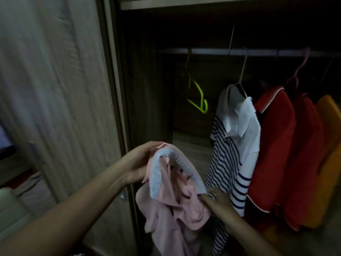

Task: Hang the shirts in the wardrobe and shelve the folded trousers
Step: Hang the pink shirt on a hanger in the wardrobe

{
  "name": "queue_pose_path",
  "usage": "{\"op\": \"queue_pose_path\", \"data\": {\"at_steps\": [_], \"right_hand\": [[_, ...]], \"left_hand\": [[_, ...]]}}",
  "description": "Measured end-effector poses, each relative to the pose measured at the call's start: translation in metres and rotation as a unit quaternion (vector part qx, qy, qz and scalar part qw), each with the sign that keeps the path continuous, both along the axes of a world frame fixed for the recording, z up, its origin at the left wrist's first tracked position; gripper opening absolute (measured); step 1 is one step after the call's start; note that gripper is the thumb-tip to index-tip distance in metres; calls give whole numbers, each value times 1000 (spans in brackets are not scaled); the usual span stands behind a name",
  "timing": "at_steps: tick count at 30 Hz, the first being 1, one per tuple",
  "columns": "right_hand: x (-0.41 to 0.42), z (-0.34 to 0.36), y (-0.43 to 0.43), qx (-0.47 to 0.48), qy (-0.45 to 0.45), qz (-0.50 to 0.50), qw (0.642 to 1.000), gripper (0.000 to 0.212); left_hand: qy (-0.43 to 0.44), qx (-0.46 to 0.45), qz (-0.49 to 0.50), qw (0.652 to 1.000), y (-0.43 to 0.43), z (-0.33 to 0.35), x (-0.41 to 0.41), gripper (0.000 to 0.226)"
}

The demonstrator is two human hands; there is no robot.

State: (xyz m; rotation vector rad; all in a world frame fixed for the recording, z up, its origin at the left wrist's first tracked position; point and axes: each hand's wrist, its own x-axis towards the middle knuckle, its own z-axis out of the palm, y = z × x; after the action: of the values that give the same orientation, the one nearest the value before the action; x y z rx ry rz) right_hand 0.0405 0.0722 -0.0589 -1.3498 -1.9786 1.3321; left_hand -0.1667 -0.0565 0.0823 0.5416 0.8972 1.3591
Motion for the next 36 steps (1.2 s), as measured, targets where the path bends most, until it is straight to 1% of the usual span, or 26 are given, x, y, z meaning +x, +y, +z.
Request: {"op": "queue_pose_path", "data": {"at_steps": [2,4,6,8,9,11,12,13,14,15,16,17,18,19,20,23,24,25,26,27,30,31,32,33,34,36], "right_hand": [[-12,2,-3,64,-37,-2,997,47],[-26,9,-9,119,-12,44,992,51],[-42,14,-20,111,47,96,988,36],[-52,18,-29,128,96,92,983,13],[-54,23,-30,139,117,84,980,8],[-55,40,-24,173,120,84,974,17],[-55,50,-18,202,109,92,969,20],[-55,62,-13,232,91,102,963,21],[-55,75,-8,262,77,111,955,20],[-55,88,-3,291,63,118,947,20],[-56,101,1,321,53,127,937,21],[-58,114,4,348,46,134,927,24],[-59,128,5,364,43,144,919,26],[-61,140,6,374,45,155,913,28],[-63,152,7,385,48,164,907,28],[-64,185,8,434,38,189,880,25],[-63,195,9,457,29,196,867,25],[-61,204,11,475,19,196,858,24],[-59,213,13,487,12,187,853,23],[-57,221,17,491,9,175,853,21],[-55,241,25,478,36,157,863,21],[-57,246,28,472,40,157,866,23],[-59,250,29,465,34,161,870,23],[-61,254,31,453,25,171,875,21],[-64,258,34,434,23,186,881,20],[-73,266,40,382,61,201,900,17]], "left_hand": [[14,-16,-11,1000,-3,5,0,26],[22,-23,-22,999,-8,10,-2,25],[49,-3,-6,999,-10,12,-7,32],[88,17,48,995,-13,14,-19,46],[104,27,52,993,-16,15,-26,48],[185,48,15,981,-25,17,-43,40],[279,55,-4,959,-29,16,-54,36],[408,62,-16,911,-34,15,-64,33],[554,70,-16,829,-37,15,-73,32],[681,83,-12,728,-38,14,-78,35],[767,95,-6,635,-37,11,-82,41],[820,101,12,564,-36,8,-84,47],[848,110,39,517,-35,4,-85,51],[863,122,71,485,-34,1,-86,49],[874,140,103,453,-32,-1,-88,41],[914,185,170,318,-29,5,-91,14],[918,199,173,296,-30,9,-91,12],[917,217,171,287,-30,13,-88,12],[915,227,164,290,-32,16,-87,14],[910,223,148,316,-34,21,-81,17],[903,214,118,354,-31,29,-73,38],[904,209,122,353,-28,31,-71,38],[913,195,124,335,-23,35,-70,39],[922,194,138,304,-17,37,-69,45],[926,175,159,293,-13,41,-69,50],[907,155,203,334,-4,50,-65,50]]}}
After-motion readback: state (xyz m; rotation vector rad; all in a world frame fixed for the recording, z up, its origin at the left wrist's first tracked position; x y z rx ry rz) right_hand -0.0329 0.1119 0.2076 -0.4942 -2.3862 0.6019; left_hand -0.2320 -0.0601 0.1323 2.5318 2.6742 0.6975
